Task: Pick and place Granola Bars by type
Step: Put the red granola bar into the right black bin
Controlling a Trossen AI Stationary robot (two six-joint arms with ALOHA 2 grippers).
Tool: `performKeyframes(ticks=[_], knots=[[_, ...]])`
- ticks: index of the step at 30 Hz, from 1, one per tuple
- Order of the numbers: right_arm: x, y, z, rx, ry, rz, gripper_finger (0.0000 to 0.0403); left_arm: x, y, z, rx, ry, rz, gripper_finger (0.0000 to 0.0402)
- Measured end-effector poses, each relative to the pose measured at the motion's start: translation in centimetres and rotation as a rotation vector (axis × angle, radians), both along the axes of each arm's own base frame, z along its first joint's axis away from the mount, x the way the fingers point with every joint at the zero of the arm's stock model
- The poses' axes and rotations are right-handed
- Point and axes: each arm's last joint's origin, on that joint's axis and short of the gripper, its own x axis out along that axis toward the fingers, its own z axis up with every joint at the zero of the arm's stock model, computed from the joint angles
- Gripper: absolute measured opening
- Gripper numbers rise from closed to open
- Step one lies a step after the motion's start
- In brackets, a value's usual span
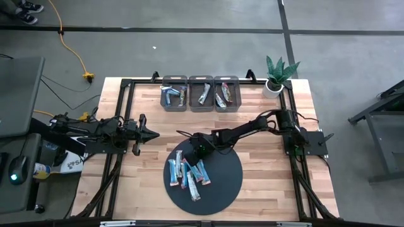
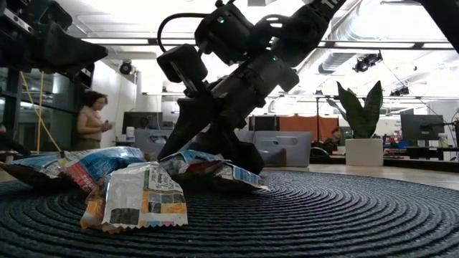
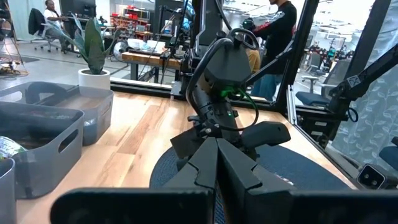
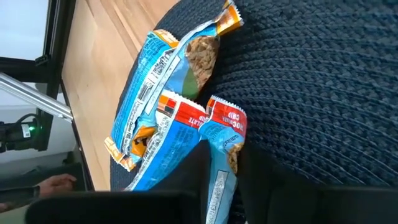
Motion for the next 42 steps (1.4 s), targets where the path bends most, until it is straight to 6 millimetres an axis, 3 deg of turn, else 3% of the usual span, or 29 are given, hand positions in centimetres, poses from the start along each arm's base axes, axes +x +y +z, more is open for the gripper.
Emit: performKeyframes(ticks=[17, 30, 42], knots=[[0.4, -0.4, 1.2, 0.013, -0.086, 0.002, 0.0050, 0.0, 0.0, 0.0, 0.000, 0.000, 0.000, 0.0001], [-0.2, -3.0, 8.1, -0.094, -0.298, -0.069, 0.0050, 0.0, 0.0, 0.0, 0.000, 0.000, 0.000, 0.0001], [-2.7, -6.2, 16.0, -0.250, -0.514, -0.186, 0.0050, 0.0, 0.0, 0.0, 0.000, 0.000, 0.000, 0.0001]])
